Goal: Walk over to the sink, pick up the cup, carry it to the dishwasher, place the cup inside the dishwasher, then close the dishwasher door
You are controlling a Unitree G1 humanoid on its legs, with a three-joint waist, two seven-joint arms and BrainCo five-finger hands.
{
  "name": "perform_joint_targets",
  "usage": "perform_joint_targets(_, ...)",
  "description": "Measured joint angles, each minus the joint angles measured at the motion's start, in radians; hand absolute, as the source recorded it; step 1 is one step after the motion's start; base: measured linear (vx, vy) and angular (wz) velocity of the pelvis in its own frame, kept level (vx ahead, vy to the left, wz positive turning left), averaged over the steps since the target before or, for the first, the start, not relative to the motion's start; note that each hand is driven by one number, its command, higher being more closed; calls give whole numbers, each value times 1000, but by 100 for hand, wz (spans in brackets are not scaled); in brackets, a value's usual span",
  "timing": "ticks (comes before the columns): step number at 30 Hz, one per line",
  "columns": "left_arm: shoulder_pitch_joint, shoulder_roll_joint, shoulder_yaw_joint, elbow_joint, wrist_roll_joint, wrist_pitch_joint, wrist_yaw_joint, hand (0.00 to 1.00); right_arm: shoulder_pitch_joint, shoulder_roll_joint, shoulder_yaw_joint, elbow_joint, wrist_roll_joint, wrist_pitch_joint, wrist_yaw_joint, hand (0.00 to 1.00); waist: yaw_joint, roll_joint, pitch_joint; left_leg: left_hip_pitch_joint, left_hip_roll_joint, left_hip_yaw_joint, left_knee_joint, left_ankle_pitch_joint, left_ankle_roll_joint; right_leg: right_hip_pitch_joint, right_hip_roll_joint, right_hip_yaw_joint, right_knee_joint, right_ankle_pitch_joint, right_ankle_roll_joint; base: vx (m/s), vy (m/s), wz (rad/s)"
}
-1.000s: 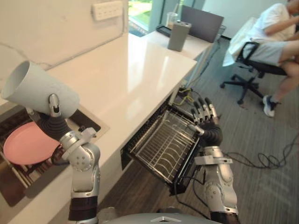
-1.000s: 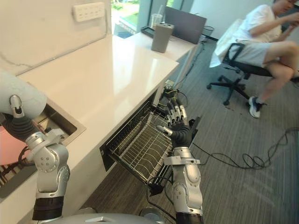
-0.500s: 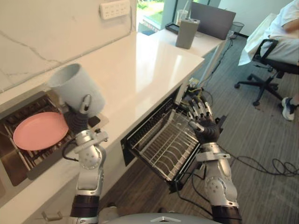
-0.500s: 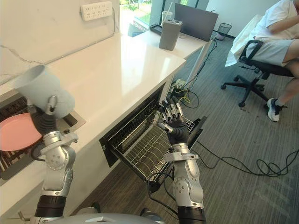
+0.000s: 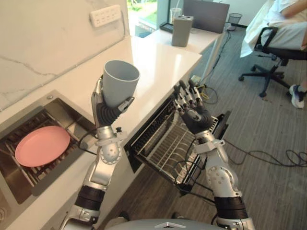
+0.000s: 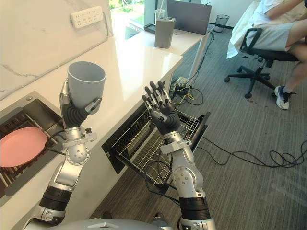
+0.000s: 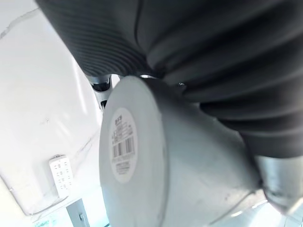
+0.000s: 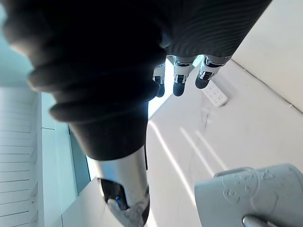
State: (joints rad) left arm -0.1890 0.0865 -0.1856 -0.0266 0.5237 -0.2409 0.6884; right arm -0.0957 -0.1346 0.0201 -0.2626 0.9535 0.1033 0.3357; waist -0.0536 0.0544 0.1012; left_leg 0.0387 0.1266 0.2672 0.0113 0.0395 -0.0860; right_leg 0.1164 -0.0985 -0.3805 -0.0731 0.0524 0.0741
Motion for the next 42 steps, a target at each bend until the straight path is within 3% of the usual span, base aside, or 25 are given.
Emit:
perform_joint_targets(5, -41, 36, -61, 9, 150, 31, 32, 100, -9, -5, 22, 0, 41, 50, -22, 0, -4, 2, -1, -1, -6, 6, -25, 17, 3, -14, 0, 10, -7, 13, 0, -12, 9, -5)
perform_joint_targets(12, -110, 42, -100, 99, 169, 135, 115, 100, -90, -33, 103, -1, 62, 60, -92, 0, -10, 5, -4, -9, -13, -21, -36, 34, 7, -11, -2, -16, -7, 16, 0, -10, 14, 11)
perform_joint_targets(18, -113, 42, -162, 123, 168, 213, 128, 100, -143, -22, 212, 3, 59, 54, -227, 0, -4, 11, -8, -12, -18, -46, -68, 61, 11, -13, -3, -42, -7, 17, 0, -7, 9, 13)
perform_joint_targets(33, -186, 40, -296, 162, 189, 262, 137, 100, -214, -21, 297, 50, 21, 29, -443, 0, 13, 28, -29, -21, -23, -71, -87, 89, 15, -16, -4, -68, -10, 26, -2, -6, 4, 4)
perform_joint_targets(41, -188, 40, -312, 167, 189, 277, 199, 100, -274, 9, 342, 95, 0, 8, -532, 0, 27, 29, -30, -22, -22, -76, -87, 93, 15, -16, -3, -71, -14, 27, -4, -4, 1, 1)
perform_joint_targets(42, -188, 40, -312, 167, 189, 277, 205, 100, -277, 13, 348, 95, -1, 1, -541, 100, 28, 29, -30, -22, -23, -77, -88, 93, 15, -16, -3, -72, -14, 28, -4, 0, 0, 0)
